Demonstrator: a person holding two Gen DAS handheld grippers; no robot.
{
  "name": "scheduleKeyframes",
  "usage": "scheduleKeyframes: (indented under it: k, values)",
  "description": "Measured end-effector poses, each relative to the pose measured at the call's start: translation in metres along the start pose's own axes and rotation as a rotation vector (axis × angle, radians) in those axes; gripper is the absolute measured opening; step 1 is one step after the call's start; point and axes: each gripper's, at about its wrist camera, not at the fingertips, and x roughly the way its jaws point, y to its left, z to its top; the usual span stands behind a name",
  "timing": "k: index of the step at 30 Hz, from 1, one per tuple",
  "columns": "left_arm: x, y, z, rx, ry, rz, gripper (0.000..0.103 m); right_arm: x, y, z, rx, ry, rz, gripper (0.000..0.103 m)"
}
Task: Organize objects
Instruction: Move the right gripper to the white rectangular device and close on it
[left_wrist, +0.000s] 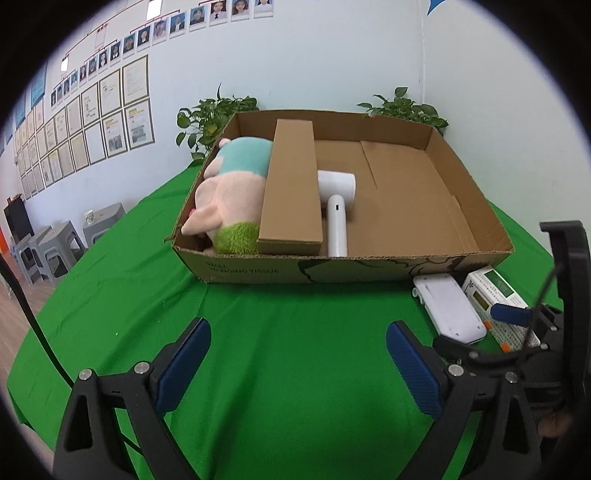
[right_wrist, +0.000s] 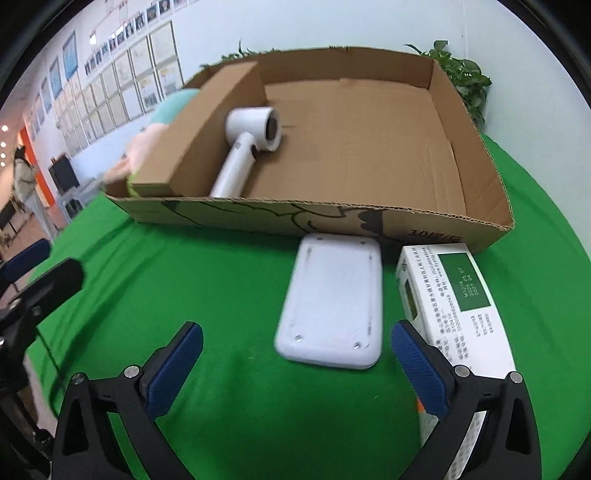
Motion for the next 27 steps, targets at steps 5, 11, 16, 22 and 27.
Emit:
scheduleKeyframes:
  k: [5,11,16,22,27]
  values:
    - [0.005,0.006,-0.004,-0.008,0.012,-0.011,0.097,0.025,-0.003,0.010,-0.027,0.038,-0.079,0.098]
    - [0.008,0.011,-0.004,-0.013,0.019,-0.031,0.097,0.048,0.005,0.014,-0.052,0.096,-0.102,0.071]
    - [0.012,0.014,-0.003,-0.018,0.030,-0.048,0.097,0.049,0.006,0.008,-0.045,0.086,-0.083,0.066]
    - [0.010,0.013,-0.004,-0.006,0.061,-0.141,0.097,0.026,0.031,-0.023,-0.032,0.120,0.033,0.065]
    - [0.021,0.012,-0.008,-0.068,0.175,-0.375,0.097,0.010,0.028,-0.044,0.046,0.116,0.046,0.093]
